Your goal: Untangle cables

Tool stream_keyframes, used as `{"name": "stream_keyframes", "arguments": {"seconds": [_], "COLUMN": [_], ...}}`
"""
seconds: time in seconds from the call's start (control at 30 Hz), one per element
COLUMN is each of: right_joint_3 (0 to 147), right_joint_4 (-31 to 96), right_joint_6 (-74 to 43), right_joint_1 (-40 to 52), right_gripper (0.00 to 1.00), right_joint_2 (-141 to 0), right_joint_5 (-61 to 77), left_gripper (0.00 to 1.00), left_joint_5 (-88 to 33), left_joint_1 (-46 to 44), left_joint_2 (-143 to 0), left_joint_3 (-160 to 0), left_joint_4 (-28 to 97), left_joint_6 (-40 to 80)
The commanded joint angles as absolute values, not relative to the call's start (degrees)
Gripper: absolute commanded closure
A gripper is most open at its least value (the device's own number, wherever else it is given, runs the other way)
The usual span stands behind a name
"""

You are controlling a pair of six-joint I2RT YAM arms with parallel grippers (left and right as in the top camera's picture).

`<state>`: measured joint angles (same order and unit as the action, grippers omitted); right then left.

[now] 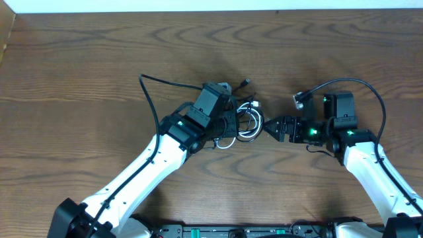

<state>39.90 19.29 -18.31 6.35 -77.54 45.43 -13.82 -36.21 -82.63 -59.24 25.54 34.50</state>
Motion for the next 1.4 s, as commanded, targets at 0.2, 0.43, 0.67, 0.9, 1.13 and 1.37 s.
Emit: {"name": "stream_keyframes", "arguments": {"seconds": [0.2, 0.43, 0.67, 0.9, 1.13, 1.37], "right_joint_3": [39.9, 39.9, 39.9, 39.9, 39.9, 39.9], "right_joint_4": [18.9, 19.3, 29.1, 31.1, 22.9, 21.5], "right_joint_6": [-19.3, -23.7, -25.6, -28.7, -28.7, -30.6], "right_joint_1": [6.5, 6.5, 6.5, 6.5, 6.5, 6.5], "right_gripper": [0.37, 0.41, 0.41, 0.28, 0.28, 0.43], "right_joint_2": [-77.8, -77.8, -77.8, -77.8, -77.8, -77.8], "right_joint_5": [51.9, 51.0, 36.5, 38.9, 51.9, 48.3], "left_gripper": [0.93, 0.92, 0.93, 0.93, 0.92, 0.92], "left_joint_5": [-20.0, -19.9, -5.6, -6.6, -8.4, -8.5], "left_joint_1": [-36.4, -36.4, -36.3, -36.4, -38.1, -42.1], "left_joint_2": [-83.5, -83.5, -83.5, -83.5, -83.5, -83.5], "left_joint_3": [-59.2, -59.2, -59.2, -59.2, -59.2, -59.2], "left_joint_4": [23.2, 23.0, 25.6, 26.0, 26.0, 24.7], "left_joint_6": [37.2, 37.2, 37.2, 38.3, 38.7, 39.8]}}
